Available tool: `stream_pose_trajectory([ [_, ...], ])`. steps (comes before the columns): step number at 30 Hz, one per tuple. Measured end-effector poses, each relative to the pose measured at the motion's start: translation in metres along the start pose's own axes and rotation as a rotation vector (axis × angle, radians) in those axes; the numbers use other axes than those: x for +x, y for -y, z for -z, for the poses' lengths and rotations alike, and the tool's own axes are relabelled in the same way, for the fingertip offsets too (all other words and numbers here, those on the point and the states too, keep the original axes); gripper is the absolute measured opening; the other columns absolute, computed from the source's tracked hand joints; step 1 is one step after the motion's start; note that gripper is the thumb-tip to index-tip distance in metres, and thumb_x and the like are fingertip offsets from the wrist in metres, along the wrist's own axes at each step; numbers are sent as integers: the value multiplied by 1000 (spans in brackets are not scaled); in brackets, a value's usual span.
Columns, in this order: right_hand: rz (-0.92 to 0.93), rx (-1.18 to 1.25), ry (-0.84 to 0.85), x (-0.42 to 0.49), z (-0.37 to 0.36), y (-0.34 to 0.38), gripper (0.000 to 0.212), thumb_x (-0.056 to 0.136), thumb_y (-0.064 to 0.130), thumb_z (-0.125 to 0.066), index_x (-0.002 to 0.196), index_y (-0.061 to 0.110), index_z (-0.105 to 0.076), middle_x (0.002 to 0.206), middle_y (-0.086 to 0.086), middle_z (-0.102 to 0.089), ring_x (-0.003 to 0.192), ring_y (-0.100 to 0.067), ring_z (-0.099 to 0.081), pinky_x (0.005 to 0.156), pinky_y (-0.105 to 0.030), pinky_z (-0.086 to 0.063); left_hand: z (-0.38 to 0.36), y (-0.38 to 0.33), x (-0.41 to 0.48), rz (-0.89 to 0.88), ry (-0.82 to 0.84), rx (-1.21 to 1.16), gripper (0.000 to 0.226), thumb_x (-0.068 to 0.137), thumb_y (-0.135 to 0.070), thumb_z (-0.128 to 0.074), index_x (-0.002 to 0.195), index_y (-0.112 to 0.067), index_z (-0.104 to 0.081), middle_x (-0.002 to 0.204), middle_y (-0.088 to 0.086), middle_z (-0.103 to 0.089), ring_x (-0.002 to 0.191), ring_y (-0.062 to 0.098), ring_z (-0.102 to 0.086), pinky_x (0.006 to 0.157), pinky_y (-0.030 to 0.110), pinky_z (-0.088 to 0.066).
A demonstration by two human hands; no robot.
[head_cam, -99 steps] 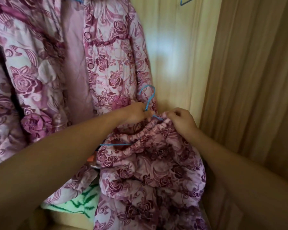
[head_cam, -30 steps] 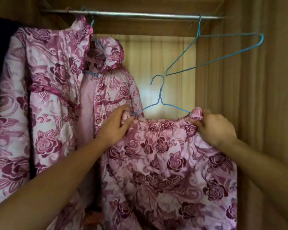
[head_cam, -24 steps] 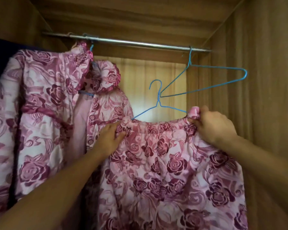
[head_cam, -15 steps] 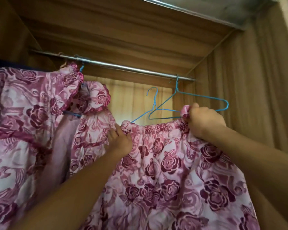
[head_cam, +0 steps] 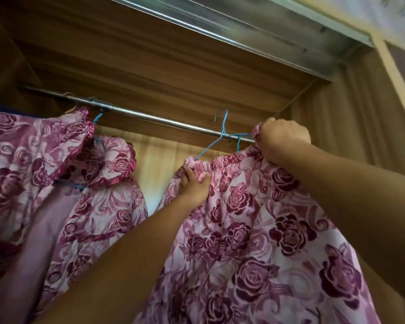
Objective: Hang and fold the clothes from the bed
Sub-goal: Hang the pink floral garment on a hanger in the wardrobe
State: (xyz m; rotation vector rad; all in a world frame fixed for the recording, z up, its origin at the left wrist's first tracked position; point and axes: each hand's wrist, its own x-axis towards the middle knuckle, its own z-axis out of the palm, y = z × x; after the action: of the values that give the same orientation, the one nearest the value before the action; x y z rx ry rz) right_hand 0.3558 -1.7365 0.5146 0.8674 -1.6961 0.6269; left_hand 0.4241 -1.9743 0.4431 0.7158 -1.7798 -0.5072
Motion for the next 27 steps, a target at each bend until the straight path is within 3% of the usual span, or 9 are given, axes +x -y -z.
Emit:
stream_pose_trajectory([
  [6, 19, -78, 21, 26, -11, 19, 34, 101, 18, -50, 132, 8, -59, 135, -10, -61, 124, -34, -58, 81, -36, -40, -9, -3, 23, -13, 122, -114, 85, 98, -67, -29, 159, -23, 11, 168, 11, -1, 154, 33, -9, 123, 50, -17],
  [14, 18, -114, 186, 1, -54, 33, 39, 99, 11, -48, 138, 7, -53, 140, -8, -57, 129, -31, -56, 88, -38, -48, -19, 26, 5, 5, 345, -92, 104, 85, -85, -32, 156, -30, 20, 168, 2, 1, 154, 29, -9, 122, 55, -19],
  [16, 36, -139, 203, -10, -61, 34, 40, 98, 10, -50, 138, 4, -49, 139, -9, -56, 128, -32, -56, 81, -38, -46, -27, 37, -4, 9, 376, -35, 106, 79, -89, -33, 156, -36, 17, 168, -1, 5, 155, 30, -5, 121, 58, -18],
  [19, 60, -179, 162, -17, -67, 32, 44, 99, 9, -43, 141, -5, -39, 136, -15, -57, 123, -35, -59, 76, -39, -45, -40, 49, -24, -13, 422, 28, 92, 83, -83, -32, 154, -46, 11, 167, -4, 13, 154, 30, 6, 120, 62, -13],
  [21, 78, -220, 121, -22, -70, 32, 51, 102, 13, -36, 148, -7, -28, 139, -20, -53, 123, -38, -56, 75, -41, -46, -46, 58, -38, -3, 455, -14, 80, 94, -72, -35, 157, -43, 7, 168, -5, 1, 154, 30, -5, 122, 54, -16],
  [24, 129, -315, 54, -44, -72, 36, 55, 103, 18, -28, 154, -1, -22, 145, -25, -41, 131, -43, -41, 95, -50, -43, -41, 95, -59, -51, 331, 171, 86, 87, -82, -34, 158, -42, -6, 163, 3, -27, 149, 32, -28, 119, 51, -29],
  [27, 290, -339, -10, -83, -83, 46, 55, 100, 22, -25, 151, 2, -34, 156, -29, -28, 147, -48, -17, 117, -68, -15, -26, 164, -88, -21, 82, 562, 79, 90, -70, -45, 155, -30, -24, 159, 18, -23, 147, 40, -18, 114, 57, -30],
])
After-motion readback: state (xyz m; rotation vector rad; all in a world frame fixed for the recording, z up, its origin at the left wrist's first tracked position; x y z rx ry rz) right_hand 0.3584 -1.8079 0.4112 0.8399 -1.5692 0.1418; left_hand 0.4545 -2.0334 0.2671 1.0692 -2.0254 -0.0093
